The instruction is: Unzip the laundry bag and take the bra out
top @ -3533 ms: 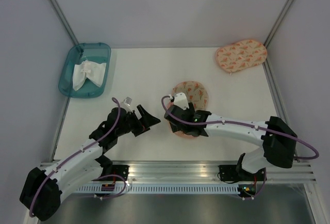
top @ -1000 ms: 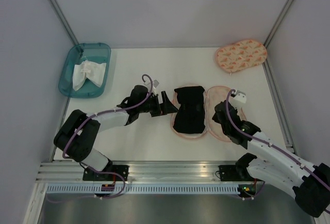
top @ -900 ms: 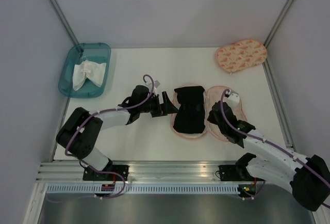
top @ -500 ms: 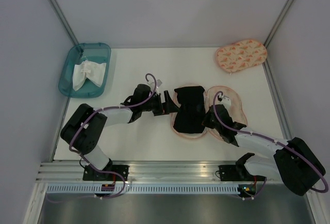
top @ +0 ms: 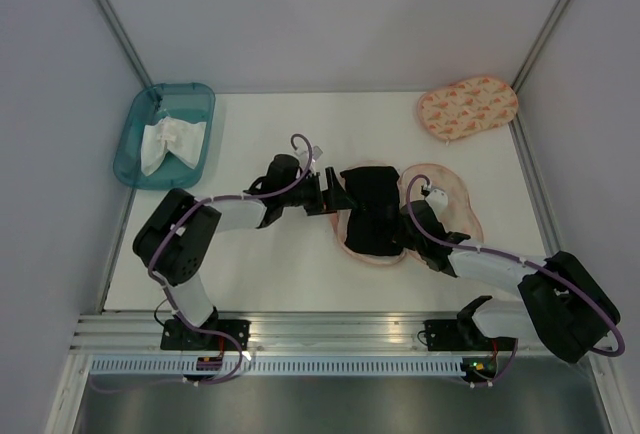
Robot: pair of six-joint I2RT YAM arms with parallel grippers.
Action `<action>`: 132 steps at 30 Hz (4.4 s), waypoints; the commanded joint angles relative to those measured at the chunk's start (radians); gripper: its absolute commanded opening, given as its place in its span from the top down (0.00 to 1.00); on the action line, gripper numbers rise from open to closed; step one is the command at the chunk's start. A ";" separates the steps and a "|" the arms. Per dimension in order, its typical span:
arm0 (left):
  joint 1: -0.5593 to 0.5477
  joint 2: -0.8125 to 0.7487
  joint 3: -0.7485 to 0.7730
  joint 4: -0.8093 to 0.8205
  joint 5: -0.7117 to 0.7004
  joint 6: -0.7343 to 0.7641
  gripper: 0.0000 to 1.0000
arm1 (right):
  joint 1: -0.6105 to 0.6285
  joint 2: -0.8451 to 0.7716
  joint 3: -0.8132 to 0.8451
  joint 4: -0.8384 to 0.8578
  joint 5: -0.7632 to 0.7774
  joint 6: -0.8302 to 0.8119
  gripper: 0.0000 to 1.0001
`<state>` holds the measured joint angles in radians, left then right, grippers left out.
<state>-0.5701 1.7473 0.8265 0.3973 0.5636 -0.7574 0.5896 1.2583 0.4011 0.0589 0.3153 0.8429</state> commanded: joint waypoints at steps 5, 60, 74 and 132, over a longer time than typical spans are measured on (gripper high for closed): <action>-0.030 0.032 0.112 0.048 0.047 -0.011 0.01 | -0.005 0.030 -0.001 -0.067 0.039 0.001 1.00; -0.166 0.138 0.338 -0.250 -0.053 -0.129 0.15 | -0.007 0.059 -0.001 -0.014 0.027 -0.039 1.00; -0.171 0.078 0.393 -0.449 -0.102 -0.083 0.17 | -0.005 0.050 -0.005 -0.024 0.030 -0.044 0.99; -0.159 0.113 0.327 -0.296 -0.077 -0.070 0.98 | -0.005 -0.401 0.080 -0.228 -0.073 -0.122 0.22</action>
<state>-0.7345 1.9343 1.1542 0.0834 0.4992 -0.8795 0.5850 0.9447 0.4206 -0.1009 0.2665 0.7528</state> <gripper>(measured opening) 0.036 0.780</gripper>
